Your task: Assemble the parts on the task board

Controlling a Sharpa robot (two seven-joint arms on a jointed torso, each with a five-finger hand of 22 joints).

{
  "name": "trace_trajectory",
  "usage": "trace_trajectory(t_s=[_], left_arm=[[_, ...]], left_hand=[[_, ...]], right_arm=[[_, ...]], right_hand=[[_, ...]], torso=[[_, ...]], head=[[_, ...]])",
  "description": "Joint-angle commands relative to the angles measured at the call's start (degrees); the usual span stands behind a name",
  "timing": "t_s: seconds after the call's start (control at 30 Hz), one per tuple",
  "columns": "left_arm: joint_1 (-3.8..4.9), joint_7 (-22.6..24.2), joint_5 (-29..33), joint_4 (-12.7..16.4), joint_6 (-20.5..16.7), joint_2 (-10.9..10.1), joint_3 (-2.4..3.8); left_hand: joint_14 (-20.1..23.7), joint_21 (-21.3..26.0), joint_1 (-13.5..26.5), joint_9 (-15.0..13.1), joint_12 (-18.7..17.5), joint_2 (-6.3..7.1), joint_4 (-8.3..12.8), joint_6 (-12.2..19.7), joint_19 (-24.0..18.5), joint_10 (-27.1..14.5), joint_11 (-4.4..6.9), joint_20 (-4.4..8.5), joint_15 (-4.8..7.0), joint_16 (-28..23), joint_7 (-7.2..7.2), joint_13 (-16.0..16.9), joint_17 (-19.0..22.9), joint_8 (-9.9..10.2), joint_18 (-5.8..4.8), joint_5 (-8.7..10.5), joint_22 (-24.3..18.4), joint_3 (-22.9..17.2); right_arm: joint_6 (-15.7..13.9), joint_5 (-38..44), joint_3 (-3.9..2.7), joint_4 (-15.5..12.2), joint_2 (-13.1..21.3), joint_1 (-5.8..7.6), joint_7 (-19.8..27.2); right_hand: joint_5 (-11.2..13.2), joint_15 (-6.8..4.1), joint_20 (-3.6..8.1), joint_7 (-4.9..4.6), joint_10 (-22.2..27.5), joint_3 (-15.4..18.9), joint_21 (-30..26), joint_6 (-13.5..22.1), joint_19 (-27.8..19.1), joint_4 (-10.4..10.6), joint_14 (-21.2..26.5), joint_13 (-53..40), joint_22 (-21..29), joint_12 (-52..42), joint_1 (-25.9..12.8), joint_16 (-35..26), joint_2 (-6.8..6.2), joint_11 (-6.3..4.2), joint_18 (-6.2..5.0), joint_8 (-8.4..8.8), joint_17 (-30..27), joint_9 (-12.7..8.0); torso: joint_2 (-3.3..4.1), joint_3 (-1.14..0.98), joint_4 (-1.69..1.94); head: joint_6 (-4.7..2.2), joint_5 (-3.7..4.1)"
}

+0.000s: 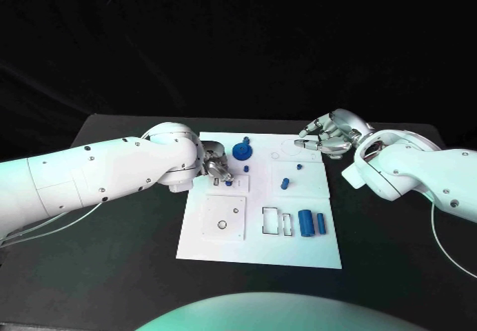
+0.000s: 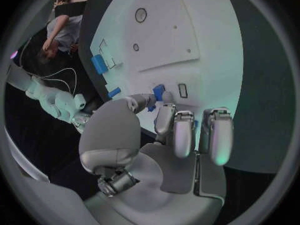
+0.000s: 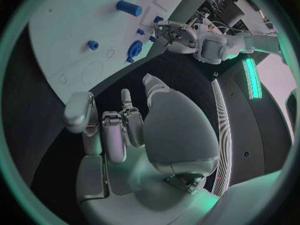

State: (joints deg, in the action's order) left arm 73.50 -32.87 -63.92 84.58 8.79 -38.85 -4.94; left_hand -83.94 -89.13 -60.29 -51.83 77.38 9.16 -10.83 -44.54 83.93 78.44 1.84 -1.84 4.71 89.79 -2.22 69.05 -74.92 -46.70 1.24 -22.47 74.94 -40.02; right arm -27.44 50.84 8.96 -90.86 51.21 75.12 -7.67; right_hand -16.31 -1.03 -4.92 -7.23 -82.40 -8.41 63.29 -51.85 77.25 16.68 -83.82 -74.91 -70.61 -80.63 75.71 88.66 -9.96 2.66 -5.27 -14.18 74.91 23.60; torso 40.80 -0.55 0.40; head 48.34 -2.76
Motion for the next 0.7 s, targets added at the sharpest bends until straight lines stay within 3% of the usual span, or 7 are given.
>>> trace_trajectory(t_s=[0.03,0.23,0.33,0.5,0.57,0.7], left_arm=[[-0.16,-1.3,2.0,-0.3,2.3,0.1,-0.15],[-0.16,-1.5,2.4,-0.6,2.2,0.1,-0.15],[-0.16,-1.6,2.4,-0.7,2.0,0.1,-0.15],[-0.16,-1.7,2.5,-0.9,1.3,0.2,-0.13],[-0.17,-2.0,2.5,-1.0,0.7,0.1,-0.07],[-0.19,-2.5,2.4,-1.3,-0.3,-0.1,0.08]], left_hand=[[-6.1,-0.1,1.3,0.2,-0.2,0.23,3.2,-0.2,5.3,-0.2,0.28,0.43,0.44,0.2,0.26,0.0,-15.1,0.4,-0.93,-0.48,14.1,-3.3],[-6.1,-0.2,3.9,0.6,-0.1,0.77,0.4,-0.9,5.3,-0.2,0.34,0.54,0.52,0.2,0.32,0.1,-15.1,0.8,-0.96,-0.77,14.2,0.2],[-6.1,-0.2,5.4,0.8,-0.1,1.63,-1.6,-1.3,5.3,-0.2,0.27,0.54,0.48,0.2,0.24,0.1,-15.1,1.0,-0.96,-0.85,14.2,3.3],[-6.1,-0.1,5.9,1.0,-0.1,1.81,-4.0,-1.6,5.3,-0.3,0.23,0.54,0.47,0.2,0.21,0.1,-15.1,1.2,-0.95,-1.3,14.2,7.7],[-6.1,-0.1,6.1,1.1,0.0,2.0,-5.4,-1.8,5.3,-0.2,0.2,0.51,0.42,0.2,0.17,0.3,-15.1,1.4,-0.96,1.48,14.2,10.3],[-6.1,-0.2,7.2,1.3,0.1,1.82,-5.9,-1.9,5.4,-0.1,0.14,0.47,0.39,0.2,0.12,0.4,-15.1,1.6,-0.97,4.67,14.2,13.6]], right_arm=[[0.5,0.4,0.0,0.0,0.0,-0.03,0.3],[0.2,0.4,0.0,0.0,0.1,-0.03,0.4],[0.0,0.4,0.0,0.0,0.1,-0.03,0.4],[0.1,0.3,0.0,0.0,0.2,-0.03,0.4],[0.3,0.3,0.0,-0.1,0.2,-0.03,0.4],[0.5,0.4,0.0,0.0,0.2,-0.04,0.5]], right_hand=[[-0.2,-0.39,0.19,0.1,0.2,-0.3,-0.3,0.2,-0.3,0.0,-5.1,-4.4,0.1,0.3,-0.6,-0.2,0.14,-0.15,-1.0,-0.36,10.7,0.1],[-0.2,-0.39,0.19,0.1,0.1,-0.3,-0.1,0.3,-0.1,0.0,-5.1,-4.6,-0.1,0.2,-0.6,-0.2,0.14,-0.15,-0.94,-0.36,10.9,0.1],[-0.2,-0.39,0.2,0.09,0.2,-0.3,-0.2,0.3,-0.2,0.0,-5.1,-4.5,0.0,0.3,-0.7,-0.2,0.11,-0.14,-0.96,-0.36,10.8,0.1],[-0.2,-0.39,0.2,0.09,0.2,-0.3,-0.3,0.3,-0.2,0.1,-5.1,-4.4,0.0,0.3,-0.8,-0.2,0.1,-0.15,-0.99,-0.37,10.8,0.1],[-0.2,-0.39,0.2,0.09,0.2,-0.3,-0.1,0.3,-0.1,0.1,-5.2,-4.5,-0.1,0.3,-0.9,-0.1,0.09,-0.14,-0.94,-0.38,11.1,0.1],[-0.2,-0.39,0.2,0.09,0.2,-0.3,0.1,0.3,0.0,0.1,-5.2,-4.5,-0.3,0.3,-0.9,-0.1,0.1,-0.14,-0.89,-0.38,11.2,0.1]], torso=[[-0.03,0.0,0.03],[-0.04,0.02,-0.02],[-0.02,0.02,-0.01],[-0.05,0.01,0.04],[-0.05,0.01,0.07],[-0.05,0.0,0.04]], head=[[0.1,0.03],[0.12,0.02],[0.11,0.1],[0.08,0.08],[0.05,0.06],[-0.02,0.06]])
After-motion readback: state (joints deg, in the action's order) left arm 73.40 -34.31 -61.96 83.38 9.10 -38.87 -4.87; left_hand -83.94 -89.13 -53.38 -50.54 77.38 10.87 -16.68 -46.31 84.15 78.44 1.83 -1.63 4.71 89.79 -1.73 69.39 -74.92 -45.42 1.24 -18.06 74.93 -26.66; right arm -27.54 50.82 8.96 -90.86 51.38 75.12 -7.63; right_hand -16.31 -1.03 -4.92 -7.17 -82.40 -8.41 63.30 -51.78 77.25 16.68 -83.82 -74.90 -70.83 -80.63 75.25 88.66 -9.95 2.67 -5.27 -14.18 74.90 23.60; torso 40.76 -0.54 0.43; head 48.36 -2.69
